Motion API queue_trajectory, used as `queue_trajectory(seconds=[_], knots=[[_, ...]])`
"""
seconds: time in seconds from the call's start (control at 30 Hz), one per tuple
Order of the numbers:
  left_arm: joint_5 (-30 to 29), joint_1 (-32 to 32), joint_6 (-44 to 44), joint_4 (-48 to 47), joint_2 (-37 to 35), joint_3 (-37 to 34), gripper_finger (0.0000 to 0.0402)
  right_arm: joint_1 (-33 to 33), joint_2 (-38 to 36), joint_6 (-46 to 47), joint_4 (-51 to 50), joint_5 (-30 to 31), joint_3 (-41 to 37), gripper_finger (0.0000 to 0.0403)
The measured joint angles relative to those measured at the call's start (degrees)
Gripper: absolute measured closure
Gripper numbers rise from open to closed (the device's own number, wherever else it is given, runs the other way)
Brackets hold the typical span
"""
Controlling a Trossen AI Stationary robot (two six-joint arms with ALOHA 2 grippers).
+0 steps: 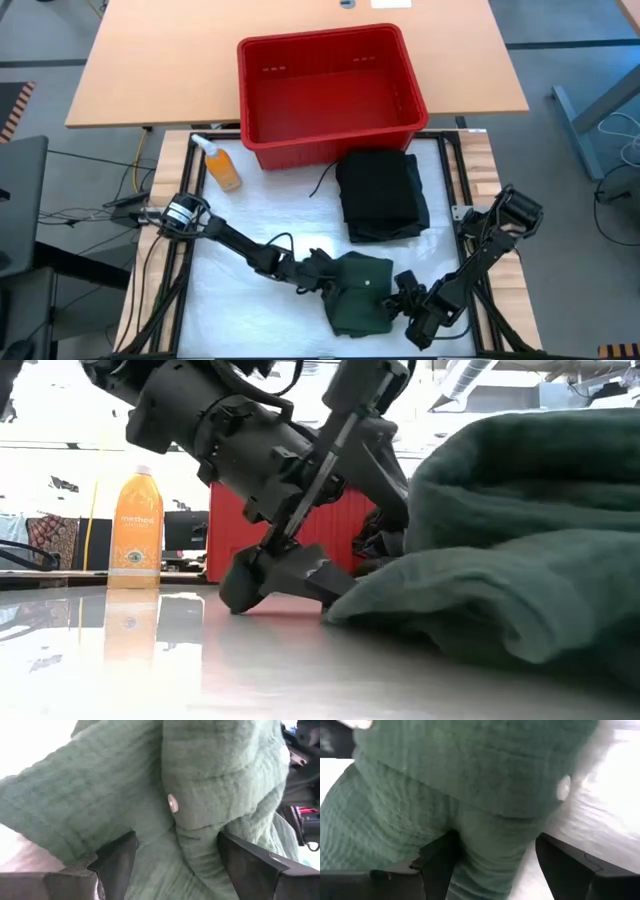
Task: Fold Laundry from Bin
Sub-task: Stack the green polo shirt on top of the black shirt
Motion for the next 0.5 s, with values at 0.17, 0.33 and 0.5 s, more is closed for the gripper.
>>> queue_trajectory(seconds=[0.17,0.33,0.5], knots=[[4.01,1.22,-0.38,6.02,6.1,3.07,0.0125,-0.62,1.27,-2.36,1.16,1.52,0.08,0.0109],[12.2,1.79,0.37,8.41,12.69,11.2,0.0125,-1.21,1.03,-4.62,1.39,2.36,0.02,0.0137],[15.05,2.23,6.17,2.41,14.17,16.64,0.0147,-0.82,1.14,-4.88,1.37,2.88,-0.07,0.0241]])
